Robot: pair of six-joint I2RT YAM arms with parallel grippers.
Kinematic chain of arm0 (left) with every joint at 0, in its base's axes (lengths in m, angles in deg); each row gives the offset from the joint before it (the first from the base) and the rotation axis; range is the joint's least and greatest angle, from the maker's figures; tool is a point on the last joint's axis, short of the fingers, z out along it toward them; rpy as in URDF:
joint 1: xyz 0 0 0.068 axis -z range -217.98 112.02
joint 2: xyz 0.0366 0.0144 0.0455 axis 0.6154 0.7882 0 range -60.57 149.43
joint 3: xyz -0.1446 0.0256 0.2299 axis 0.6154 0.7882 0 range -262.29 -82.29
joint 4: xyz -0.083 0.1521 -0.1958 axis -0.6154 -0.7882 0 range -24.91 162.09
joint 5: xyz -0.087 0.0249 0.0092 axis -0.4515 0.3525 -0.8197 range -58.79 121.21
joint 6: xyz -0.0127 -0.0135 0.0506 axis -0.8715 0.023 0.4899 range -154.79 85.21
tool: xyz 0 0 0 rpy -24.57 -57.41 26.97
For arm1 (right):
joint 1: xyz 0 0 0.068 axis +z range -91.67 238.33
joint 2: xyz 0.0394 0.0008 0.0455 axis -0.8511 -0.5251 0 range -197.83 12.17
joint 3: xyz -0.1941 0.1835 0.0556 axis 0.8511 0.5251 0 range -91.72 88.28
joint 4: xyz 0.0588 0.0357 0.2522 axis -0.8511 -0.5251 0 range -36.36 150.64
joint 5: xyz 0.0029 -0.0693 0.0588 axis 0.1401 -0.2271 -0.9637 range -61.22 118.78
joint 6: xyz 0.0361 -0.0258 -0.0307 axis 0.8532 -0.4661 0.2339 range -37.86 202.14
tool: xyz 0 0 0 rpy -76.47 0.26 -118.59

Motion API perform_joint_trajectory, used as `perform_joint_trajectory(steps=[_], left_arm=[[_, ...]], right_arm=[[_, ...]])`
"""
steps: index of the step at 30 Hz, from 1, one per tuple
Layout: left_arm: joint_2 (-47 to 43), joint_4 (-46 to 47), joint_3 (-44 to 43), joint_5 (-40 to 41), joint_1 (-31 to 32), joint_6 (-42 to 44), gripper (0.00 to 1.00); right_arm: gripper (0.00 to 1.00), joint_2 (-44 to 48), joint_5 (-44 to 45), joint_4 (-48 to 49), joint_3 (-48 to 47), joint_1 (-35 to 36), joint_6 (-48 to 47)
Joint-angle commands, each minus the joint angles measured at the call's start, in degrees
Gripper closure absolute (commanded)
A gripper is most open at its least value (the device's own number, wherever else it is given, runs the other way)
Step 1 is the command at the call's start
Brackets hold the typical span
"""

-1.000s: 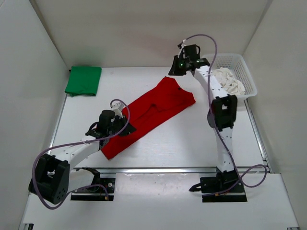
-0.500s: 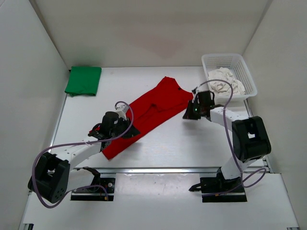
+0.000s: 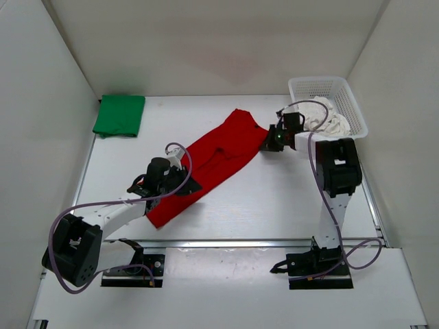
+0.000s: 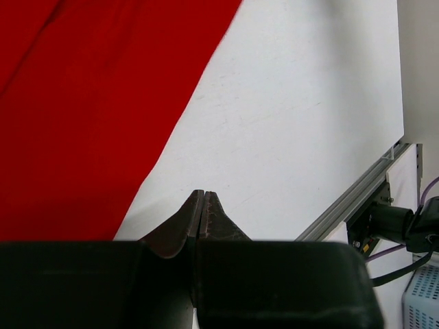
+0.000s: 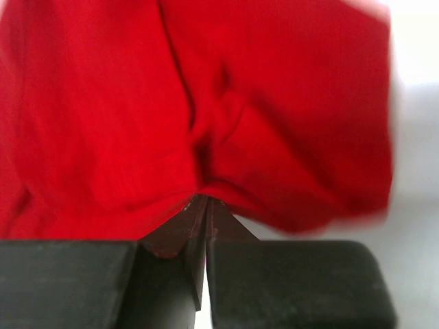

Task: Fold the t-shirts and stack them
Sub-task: Rotate the tshirt 90 degrees

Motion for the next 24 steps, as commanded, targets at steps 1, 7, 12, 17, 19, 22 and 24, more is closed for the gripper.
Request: perform_joint_trajectory(steps=[1, 7, 12, 17, 19, 22, 24], left_arm=[[-0.07, 0.65, -1.96, -2.03, -0.42, -0.04, 0.93], [3.27, 1.97, -3.28, -3.34, 1.60, -1.44, 0.90], [4.42, 2.76, -4.34, -1.15, 5.65, -1.71, 0.89], [-2.06, 0.13, -0.48, -0.81, -1.64, -0.58, 0.86], [-4.63, -0.75, 0.49, -0.89, -4.63, -0.48, 0.85], [-6.92, -2.33, 1.37, -0.98, -6.39, -0.04, 0.84], [-7.70, -2.34, 1.81, -1.15, -6.39, -0.13, 0.84]], right_arm=[[1.00, -5.30, -3.18, -2.52, -12.55, -1.08, 0.33], [0.92, -1.37, -1.17, -9.39, -22.61, -0.38, -2.92], [0.74, 19.73, 0.23, 2.74, 6.56, 5.14, 1.82], [0.62, 24.49, -0.11, 12.57, 21.25, 15.25, 7.43], [0.55, 23.01, -0.82, 18.36, 24.15, 19.55, 10.25], [0.51, 18.19, -1.42, 20.13, 22.93, 22.81, 12.72], [0.52, 14.76, -0.38, 20.40, 20.83, 23.87, 13.68]])
